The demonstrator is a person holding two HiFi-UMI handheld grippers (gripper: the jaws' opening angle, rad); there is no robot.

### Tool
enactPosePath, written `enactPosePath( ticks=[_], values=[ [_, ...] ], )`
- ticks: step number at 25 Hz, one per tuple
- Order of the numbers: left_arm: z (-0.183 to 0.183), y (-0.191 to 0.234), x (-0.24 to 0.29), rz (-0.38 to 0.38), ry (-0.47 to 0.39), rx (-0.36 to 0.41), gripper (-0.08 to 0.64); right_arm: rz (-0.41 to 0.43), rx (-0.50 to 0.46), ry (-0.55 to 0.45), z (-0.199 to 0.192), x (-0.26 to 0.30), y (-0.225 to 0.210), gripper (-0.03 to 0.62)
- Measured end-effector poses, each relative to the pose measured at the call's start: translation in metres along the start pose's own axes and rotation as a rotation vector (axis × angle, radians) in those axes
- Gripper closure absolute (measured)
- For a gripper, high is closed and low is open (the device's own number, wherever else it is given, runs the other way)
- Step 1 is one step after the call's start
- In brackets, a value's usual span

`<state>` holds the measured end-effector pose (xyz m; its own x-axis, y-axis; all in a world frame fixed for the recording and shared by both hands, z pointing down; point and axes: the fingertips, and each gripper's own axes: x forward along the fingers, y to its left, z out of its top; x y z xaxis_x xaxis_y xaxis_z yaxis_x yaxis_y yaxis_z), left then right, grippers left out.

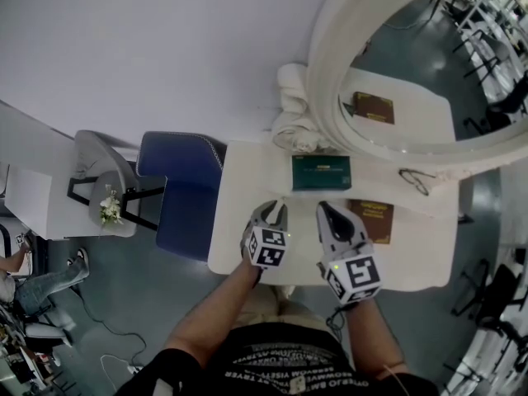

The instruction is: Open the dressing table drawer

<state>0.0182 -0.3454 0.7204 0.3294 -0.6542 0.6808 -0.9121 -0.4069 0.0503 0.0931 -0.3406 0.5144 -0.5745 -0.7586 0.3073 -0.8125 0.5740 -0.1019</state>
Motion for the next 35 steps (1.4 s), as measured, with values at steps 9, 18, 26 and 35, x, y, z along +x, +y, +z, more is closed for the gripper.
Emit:
enactPosePath(
  ticks=[9,18,26,35],
  values=[
    [0.000,-0.007,0.023,-0.017,0.011,-0.018,0.483,-0.029,0.006,0.022,-0.010,-0.001,-0.015,0.591],
    [-0.014,-0.004,0.038,-0.015,0.053,-0.089,0.483,-0.058,0.014,0.031,-0.019,-0.005,-0.031,0.591],
    [-0.013,0.002,0.038,0.004,0.056,-0.113,0.465,-0.075,0.023,0.046,-0.028,-0.007,-0.042,0.591],
    [-0.017,0.003,0.053,0.006,0.111,-0.184,0.449,-0.053,0.031,0.033,-0.025,-0.004,-0.040,0.591]
  ],
)
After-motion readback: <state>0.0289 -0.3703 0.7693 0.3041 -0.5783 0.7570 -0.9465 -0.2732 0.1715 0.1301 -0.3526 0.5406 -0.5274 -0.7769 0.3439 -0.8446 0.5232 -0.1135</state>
